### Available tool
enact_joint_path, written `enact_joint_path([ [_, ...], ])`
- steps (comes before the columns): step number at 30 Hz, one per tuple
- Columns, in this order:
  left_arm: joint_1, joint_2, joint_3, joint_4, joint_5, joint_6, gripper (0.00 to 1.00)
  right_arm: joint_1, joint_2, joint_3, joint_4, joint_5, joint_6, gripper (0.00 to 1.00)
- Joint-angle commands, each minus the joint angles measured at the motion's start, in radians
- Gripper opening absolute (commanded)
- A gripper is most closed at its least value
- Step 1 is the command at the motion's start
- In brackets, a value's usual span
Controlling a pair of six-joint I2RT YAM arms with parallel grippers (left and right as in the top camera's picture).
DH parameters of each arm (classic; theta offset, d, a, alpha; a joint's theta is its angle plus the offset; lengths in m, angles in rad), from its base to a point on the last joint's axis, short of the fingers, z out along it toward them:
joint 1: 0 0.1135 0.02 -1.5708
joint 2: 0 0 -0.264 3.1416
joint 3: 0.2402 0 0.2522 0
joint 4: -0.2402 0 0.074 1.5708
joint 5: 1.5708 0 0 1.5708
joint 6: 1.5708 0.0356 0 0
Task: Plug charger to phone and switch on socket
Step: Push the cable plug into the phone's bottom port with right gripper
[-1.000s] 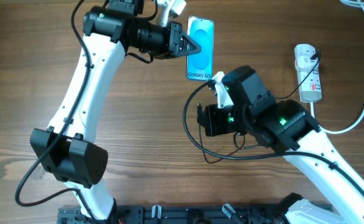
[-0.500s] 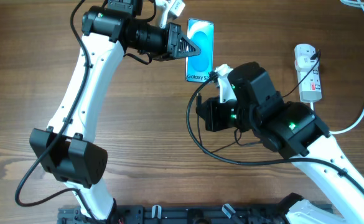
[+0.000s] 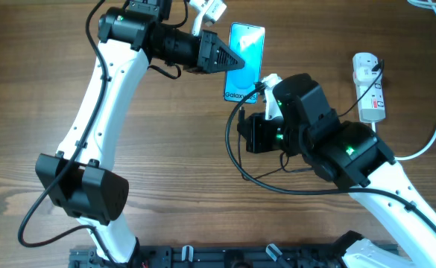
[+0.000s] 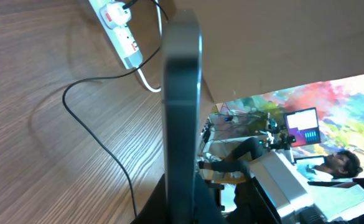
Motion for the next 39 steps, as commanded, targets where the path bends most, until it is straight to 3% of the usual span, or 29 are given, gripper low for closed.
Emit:
enact_joint_path([
  [1, 0.002, -0.024, 0.020, 0.000, 0.011, 0.029, 0.04, 0.003, -0.011, 0.023, 0.012, 0.020, 0.015, 0.04],
  [33, 0.001, -0.024, 0.020, -0.003, 0.042, -0.002, 0.04, 0.003, 0.048, 0.023, 0.035, 0.009, -0.038, 0.04],
  [39, 0.001, -0.024, 0.020, -0.002, -0.037, 0.004, 0.04, 0.003, 0.046, 0.024, 0.036, 0.005, -0.038, 0.04],
])
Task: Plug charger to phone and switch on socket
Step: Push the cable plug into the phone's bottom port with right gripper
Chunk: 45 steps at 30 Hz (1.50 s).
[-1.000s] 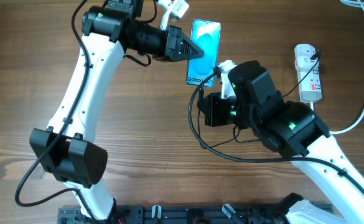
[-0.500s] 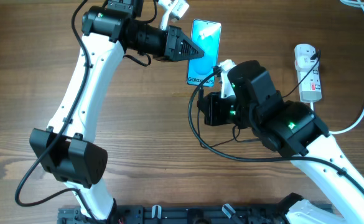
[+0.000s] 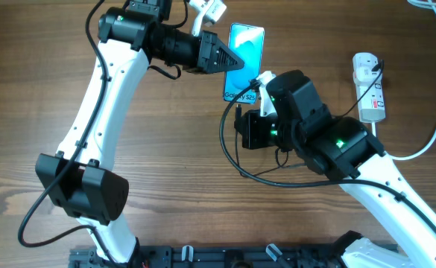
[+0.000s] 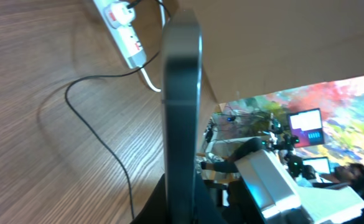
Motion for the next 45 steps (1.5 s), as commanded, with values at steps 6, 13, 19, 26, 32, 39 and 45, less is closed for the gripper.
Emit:
enact_joint_path([
  [6, 0.001, -0.024, 0.020, 0.004, -0.010, -0.002, 0.04, 0.003, 0.002, 0.024, 0.025, -0.003, -0.021, 0.04],
  [13, 0.001, -0.024, 0.020, 0.004, 0.007, -0.002, 0.04, 0.003, 0.006, 0.024, 0.029, -0.013, -0.021, 0.04],
  [19, 0.001, -0.024, 0.020, 0.004, 0.006, -0.002, 0.04, 0.003, 0.006, 0.024, 0.043, -0.017, -0.021, 0.04],
  [26, 0.001, -0.024, 0.020, 0.004, 0.006, -0.002, 0.04, 0.003, 0.006, 0.024, 0.043, -0.016, -0.044, 0.04],
  [32, 0.001, -0.024, 0.020, 0.000, 0.006, -0.002, 0.04, 0.003, 0.014, 0.024, 0.044, 0.005, -0.047, 0.04],
  [39, 0.001, -0.024, 0.020, 0.000, 0.005, -0.002, 0.04, 0.003, 0.015, 0.024, 0.050, 0.036, -0.072, 0.04],
  [45, 0.001, -0.024, 0.020, 0.000, -0.008, -0.001, 0.04, 0.003, 0.015, 0.024, 0.054, 0.050, -0.071, 0.04],
])
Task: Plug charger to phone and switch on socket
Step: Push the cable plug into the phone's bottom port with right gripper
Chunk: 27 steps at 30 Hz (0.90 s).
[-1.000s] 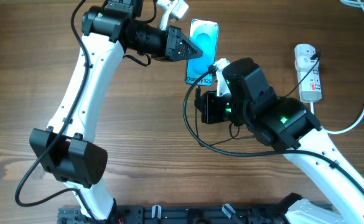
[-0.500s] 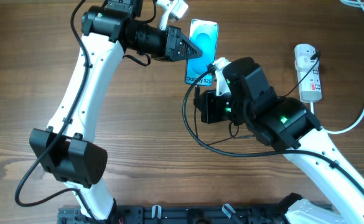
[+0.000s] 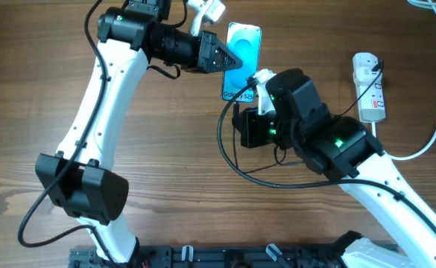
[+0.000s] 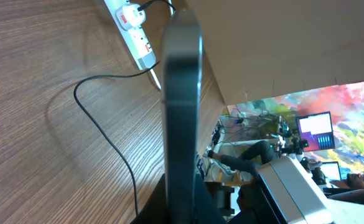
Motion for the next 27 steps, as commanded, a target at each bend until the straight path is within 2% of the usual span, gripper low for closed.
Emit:
enact_joint_path([
  [1, 0.001, -0.024, 0.020, -0.002, 0.021, -0.002, 0.04, 0.002, 0.011, 0.024, 0.016, 0.047, -0.018, 0.04],
  [16, -0.022, -0.024, 0.020, -0.002, -0.001, -0.003, 0.04, 0.002, 0.013, 0.064, 0.013, 0.065, -0.020, 0.04],
  [27, -0.022, -0.024, 0.020, -0.037, 0.003, -0.003, 0.04, 0.002, 0.013, 0.064, 0.065, 0.159, -0.021, 0.04],
])
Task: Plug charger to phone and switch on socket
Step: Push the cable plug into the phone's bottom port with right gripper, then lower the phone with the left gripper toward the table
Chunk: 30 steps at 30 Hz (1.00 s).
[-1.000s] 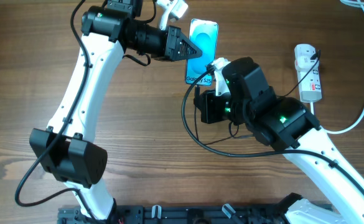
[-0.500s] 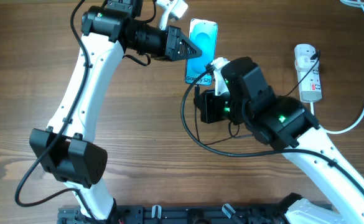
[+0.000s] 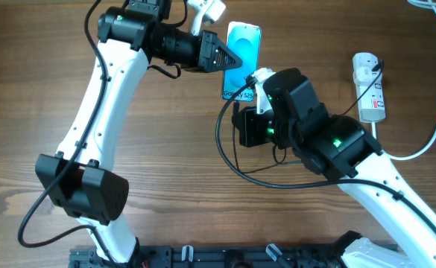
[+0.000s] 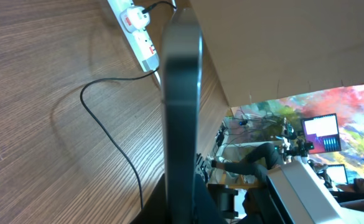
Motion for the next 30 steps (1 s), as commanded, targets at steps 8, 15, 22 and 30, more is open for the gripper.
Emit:
enact_joint_path([
  [8, -0.017, -0.024, 0.015, -0.042, 0.025, 0.000, 0.04, -0.013, 0.005, 0.048, 0.071, 0.158, -0.023, 0.05],
  [15, -0.016, -0.024, 0.015, -0.045, 0.024, 0.000, 0.04, -0.013, 0.003, 0.048, 0.049, 0.143, -0.020, 0.19],
  [22, -0.016, -0.023, 0.015, -0.047, -0.073, -0.009, 0.04, -0.013, 0.003, 0.048, -0.057, -0.038, -0.021, 0.53],
  [30, -0.016, -0.020, -0.016, -0.098, -0.269, -0.086, 0.04, -0.013, 0.004, 0.048, -0.225, -0.176, -0.020, 0.99],
])
